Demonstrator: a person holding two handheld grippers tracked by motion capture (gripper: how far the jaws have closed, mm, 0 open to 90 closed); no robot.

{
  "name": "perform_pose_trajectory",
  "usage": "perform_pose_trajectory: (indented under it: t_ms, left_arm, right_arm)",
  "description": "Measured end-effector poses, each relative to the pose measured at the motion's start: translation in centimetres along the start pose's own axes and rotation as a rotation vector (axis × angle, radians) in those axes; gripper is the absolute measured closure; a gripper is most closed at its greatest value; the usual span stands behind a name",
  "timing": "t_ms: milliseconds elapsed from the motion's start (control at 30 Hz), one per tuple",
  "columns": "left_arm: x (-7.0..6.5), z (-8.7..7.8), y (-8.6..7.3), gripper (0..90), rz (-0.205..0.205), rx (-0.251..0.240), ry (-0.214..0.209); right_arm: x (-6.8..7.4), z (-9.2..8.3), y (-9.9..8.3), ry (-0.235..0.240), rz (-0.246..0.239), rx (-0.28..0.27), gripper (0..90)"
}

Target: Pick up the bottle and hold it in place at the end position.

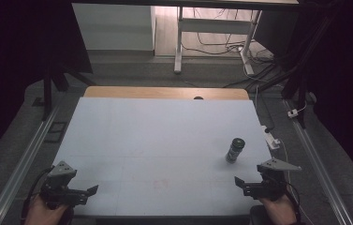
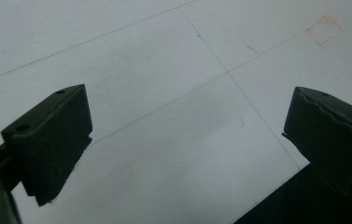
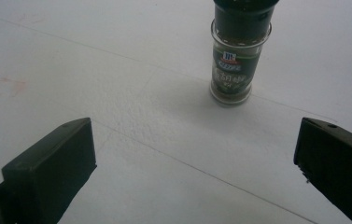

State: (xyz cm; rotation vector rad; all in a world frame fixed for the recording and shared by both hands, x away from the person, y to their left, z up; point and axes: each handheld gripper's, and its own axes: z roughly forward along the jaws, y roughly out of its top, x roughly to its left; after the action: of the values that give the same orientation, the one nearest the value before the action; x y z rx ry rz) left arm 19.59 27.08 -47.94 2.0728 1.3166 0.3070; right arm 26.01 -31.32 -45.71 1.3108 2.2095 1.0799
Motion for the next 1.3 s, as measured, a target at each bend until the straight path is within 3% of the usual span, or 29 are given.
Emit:
perform_pose_trajectory:
  t_ms: [633, 1033, 1300]
  left_arm:
    - [0.19, -0.06, -0.06, 2.1, -0.001, -0.002, -0.038]
    - [0.16, -0.08, -0.06, 0.1, -0.001, -0.008, -0.042]
    - [0.11, -0.08, -0.06, 0.0, 0.0, -0.008, -0.038]
  right_arm:
    - [-0.36, 0.25, 0.15, 0.057, 0.014, 0.028, 0.0]
    - [-0.13, 0.57, 0.39, 0.058, 0.008, 0.048, 0.0]
    - [0.15, 0.91, 0.75, 0.036, -0.025, 0.044, 0.0]
